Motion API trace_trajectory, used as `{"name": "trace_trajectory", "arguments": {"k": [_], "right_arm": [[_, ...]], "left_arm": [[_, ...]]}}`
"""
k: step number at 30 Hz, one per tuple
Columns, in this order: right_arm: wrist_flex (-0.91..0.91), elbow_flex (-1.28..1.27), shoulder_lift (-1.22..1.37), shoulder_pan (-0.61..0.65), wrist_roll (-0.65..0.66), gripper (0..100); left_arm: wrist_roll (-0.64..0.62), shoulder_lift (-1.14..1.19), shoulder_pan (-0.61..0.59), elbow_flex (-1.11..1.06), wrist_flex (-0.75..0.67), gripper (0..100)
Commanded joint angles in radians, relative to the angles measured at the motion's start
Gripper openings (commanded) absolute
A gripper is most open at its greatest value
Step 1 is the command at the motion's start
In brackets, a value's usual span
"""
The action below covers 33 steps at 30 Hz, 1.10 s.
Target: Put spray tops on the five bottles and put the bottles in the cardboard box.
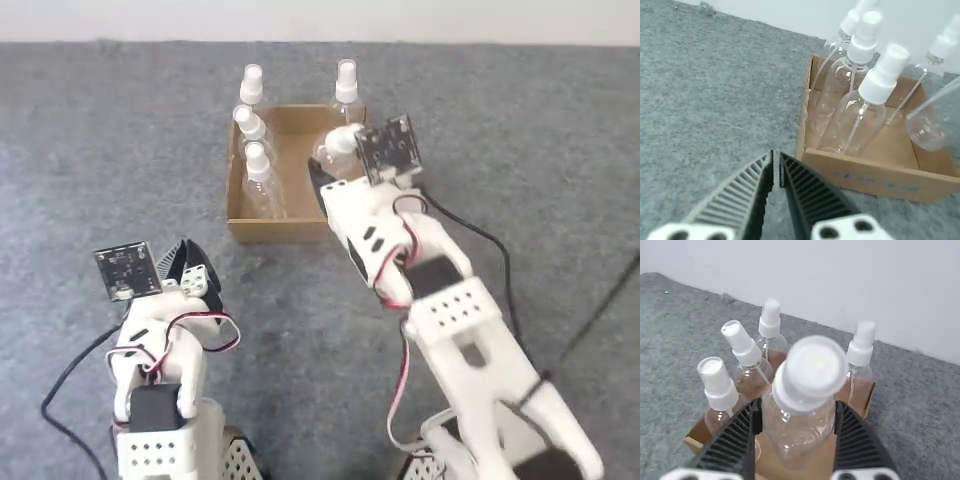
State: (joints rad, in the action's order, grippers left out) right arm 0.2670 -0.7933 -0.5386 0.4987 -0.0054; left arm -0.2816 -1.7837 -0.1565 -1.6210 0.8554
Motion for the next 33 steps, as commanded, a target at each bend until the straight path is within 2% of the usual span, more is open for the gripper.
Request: {"name": "trace_trajectory", "arguments": {"k": [1, 13, 20, 23, 29, 33], "right_arm": [[-0.071, 0.132, 0.124, -0.028, -0.008, 0.6], [-0.206, 0.239, 0.453, -0.028, -0.011, 0.7], [-0.202, 0.293, 0.565, -0.028, -0.009, 1.5], [-0.200, 0.310, 0.599, -0.028, -0.009, 4.6], [-0.200, 0.310, 0.621, -0.025, -0.009, 17.4], [-0.199, 0.307, 0.618, -0.024, -0.009, 19.9]], "left_arm": [[0.009, -0.015, -0.008, -0.012, -0.078, 1], [0.009, -0.015, -0.008, -0.015, -0.084, 1], [0.009, -0.015, -0.008, -0.015, -0.086, 1], [0.009, -0.015, -0.008, -0.015, -0.084, 1], [0.009, -0.015, -0.008, -0.015, -0.084, 1], [0.009, -0.015, -0.008, -0.015, -0.086, 1]]}}
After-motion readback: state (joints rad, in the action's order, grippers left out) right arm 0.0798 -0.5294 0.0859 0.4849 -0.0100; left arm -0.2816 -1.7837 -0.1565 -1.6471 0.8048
